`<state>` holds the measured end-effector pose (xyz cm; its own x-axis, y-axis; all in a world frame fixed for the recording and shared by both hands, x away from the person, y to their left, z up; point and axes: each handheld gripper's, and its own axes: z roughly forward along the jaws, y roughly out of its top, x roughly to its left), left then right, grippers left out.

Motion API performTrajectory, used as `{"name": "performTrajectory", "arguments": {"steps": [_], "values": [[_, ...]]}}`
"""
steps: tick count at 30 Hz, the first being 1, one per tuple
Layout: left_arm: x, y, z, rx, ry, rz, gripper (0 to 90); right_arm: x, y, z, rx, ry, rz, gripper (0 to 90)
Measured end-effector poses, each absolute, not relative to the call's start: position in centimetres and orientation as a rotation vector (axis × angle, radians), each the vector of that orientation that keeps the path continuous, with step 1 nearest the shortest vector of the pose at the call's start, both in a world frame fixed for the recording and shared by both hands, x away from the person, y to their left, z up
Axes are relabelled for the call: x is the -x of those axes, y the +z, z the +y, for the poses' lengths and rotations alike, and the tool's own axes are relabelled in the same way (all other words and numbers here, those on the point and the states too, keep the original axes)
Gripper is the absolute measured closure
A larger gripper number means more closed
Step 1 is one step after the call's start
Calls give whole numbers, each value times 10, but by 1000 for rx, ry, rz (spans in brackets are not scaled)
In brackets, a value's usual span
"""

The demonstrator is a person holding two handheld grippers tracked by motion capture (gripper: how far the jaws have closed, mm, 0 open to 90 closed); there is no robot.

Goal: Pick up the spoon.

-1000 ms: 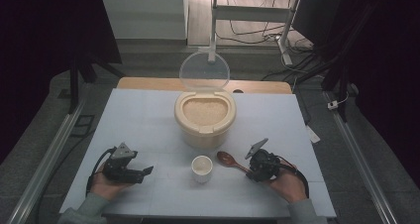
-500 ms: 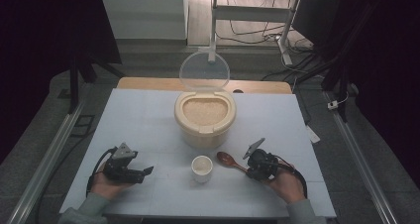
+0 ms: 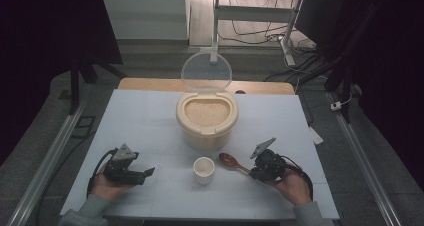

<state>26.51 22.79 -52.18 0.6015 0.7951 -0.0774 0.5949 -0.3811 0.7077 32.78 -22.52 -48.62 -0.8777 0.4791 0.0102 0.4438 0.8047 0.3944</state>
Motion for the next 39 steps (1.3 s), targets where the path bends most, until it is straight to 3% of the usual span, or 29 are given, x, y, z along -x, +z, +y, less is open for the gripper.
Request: {"name": "performTrajectory", "arguments": {"steps": [21,39], "values": [[-265,-522,228,-2114,359,1091,154,-316,-455,-250,-702,884,2881,790],[-265,-521,228,-2116,362,1085,154,-302,-437,-222,-539,1005,2885,789]]}}
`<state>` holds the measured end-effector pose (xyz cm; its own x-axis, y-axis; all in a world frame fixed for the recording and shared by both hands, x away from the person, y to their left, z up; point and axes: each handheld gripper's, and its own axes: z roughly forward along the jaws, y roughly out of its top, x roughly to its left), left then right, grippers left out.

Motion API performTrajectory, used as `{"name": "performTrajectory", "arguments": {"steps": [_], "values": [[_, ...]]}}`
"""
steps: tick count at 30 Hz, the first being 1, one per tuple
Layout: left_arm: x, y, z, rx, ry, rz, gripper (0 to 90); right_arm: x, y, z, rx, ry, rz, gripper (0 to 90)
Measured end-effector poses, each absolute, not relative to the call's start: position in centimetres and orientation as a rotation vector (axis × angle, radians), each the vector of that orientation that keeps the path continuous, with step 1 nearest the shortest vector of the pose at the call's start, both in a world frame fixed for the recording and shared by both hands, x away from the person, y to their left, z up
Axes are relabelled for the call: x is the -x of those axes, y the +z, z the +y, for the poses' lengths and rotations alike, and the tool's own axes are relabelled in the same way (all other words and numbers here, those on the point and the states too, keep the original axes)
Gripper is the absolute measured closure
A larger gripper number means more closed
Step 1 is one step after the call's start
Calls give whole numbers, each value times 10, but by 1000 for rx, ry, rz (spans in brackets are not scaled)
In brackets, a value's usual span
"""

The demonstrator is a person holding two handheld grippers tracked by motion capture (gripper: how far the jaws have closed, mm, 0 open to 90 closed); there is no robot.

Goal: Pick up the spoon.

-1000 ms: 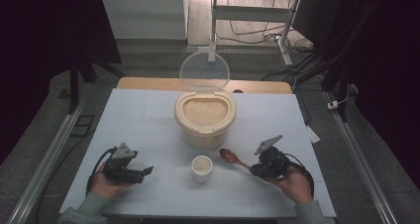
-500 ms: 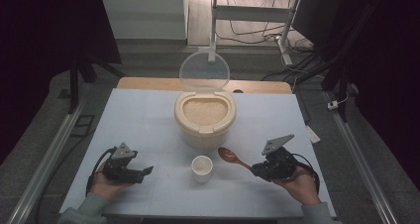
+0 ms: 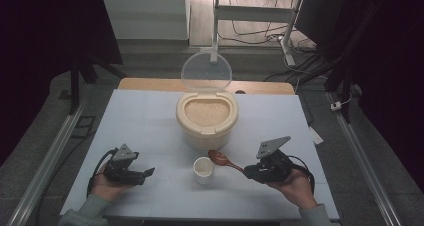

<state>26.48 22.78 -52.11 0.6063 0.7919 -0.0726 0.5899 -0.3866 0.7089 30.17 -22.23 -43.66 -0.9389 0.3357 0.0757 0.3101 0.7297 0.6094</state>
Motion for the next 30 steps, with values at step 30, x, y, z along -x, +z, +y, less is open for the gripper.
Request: {"name": "performTrajectory", "arguments": {"steps": [30], "values": [[-237,-445,164,-2192,322,676,184,-290,-437,-168,-331,986,2919,789]]}}
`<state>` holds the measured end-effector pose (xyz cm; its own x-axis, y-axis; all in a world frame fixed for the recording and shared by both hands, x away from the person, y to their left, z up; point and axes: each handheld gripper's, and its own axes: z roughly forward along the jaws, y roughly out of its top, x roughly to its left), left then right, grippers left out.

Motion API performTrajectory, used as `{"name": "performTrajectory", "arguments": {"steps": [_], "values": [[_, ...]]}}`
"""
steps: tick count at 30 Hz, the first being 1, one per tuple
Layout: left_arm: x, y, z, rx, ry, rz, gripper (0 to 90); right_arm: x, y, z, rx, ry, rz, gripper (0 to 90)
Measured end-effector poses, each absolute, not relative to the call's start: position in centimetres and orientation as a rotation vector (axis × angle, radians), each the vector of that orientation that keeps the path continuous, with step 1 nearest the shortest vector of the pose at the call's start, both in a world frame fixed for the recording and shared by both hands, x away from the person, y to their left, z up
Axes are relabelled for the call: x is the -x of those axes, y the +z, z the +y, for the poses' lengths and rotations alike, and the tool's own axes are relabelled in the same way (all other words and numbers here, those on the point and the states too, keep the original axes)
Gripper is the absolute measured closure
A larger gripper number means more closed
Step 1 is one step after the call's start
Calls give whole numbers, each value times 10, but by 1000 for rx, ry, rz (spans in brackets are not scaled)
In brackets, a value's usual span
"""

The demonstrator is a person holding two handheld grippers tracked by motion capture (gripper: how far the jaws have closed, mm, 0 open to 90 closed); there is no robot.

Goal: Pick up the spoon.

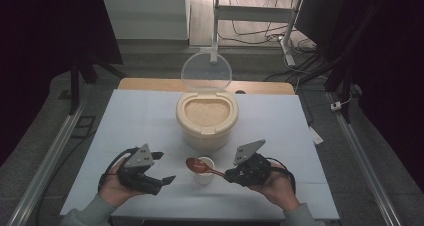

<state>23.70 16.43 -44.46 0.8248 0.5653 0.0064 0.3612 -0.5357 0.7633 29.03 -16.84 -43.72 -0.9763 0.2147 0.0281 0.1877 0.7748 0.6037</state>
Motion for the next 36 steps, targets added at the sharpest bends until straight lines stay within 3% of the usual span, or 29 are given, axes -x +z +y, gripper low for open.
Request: {"name": "performTrajectory", "arguments": {"steps": [19,36], "values": [[-247,-428,102,-2306,273,521,250,-286,-440,-147,-251,940,2935,789],[-263,-438,71,-2465,90,428,452,-276,-438,-135,-101,901,2925,789]]}}
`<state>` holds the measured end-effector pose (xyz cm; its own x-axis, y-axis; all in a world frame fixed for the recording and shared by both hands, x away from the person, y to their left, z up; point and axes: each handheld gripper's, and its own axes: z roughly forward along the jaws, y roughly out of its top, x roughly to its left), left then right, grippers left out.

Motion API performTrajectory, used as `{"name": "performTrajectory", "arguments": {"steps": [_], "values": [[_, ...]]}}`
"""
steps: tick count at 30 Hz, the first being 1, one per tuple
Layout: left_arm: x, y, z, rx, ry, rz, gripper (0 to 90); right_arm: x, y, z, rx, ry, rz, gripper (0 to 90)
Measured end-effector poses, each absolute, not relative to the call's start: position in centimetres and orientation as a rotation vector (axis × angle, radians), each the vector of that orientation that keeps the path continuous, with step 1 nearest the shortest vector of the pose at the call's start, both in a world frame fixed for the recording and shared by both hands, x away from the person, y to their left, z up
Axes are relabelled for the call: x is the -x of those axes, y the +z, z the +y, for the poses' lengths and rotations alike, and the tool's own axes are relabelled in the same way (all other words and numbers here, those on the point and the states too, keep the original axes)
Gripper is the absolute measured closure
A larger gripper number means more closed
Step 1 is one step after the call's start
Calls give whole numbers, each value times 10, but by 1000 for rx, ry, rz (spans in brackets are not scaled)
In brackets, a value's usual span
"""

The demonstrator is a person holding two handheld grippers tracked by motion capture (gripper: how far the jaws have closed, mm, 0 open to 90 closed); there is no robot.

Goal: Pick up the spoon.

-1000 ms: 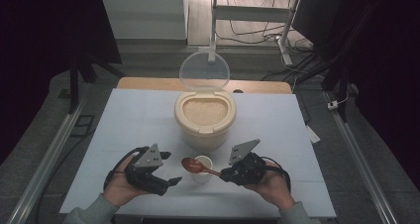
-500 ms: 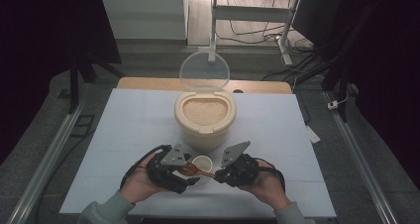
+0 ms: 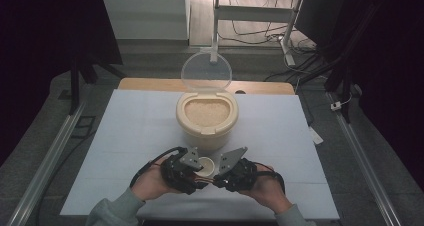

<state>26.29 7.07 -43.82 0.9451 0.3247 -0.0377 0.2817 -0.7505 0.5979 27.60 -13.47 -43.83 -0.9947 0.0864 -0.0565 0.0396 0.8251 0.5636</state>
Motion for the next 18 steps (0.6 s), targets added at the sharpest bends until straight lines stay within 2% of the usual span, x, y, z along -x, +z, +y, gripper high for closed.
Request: {"name": "performTrajectory", "arguments": {"steps": [6,11,18], "values": [[-266,-445,65,-2510,43,404,504,-272,-438,-131,-56,898,2921,789],[-266,-448,63,-2540,25,384,638,-269,-437,-131,-3,910,2902,789],[-264,-454,60,-2576,-1,335,716,-266,-438,-128,67,879,2899,788]]}}
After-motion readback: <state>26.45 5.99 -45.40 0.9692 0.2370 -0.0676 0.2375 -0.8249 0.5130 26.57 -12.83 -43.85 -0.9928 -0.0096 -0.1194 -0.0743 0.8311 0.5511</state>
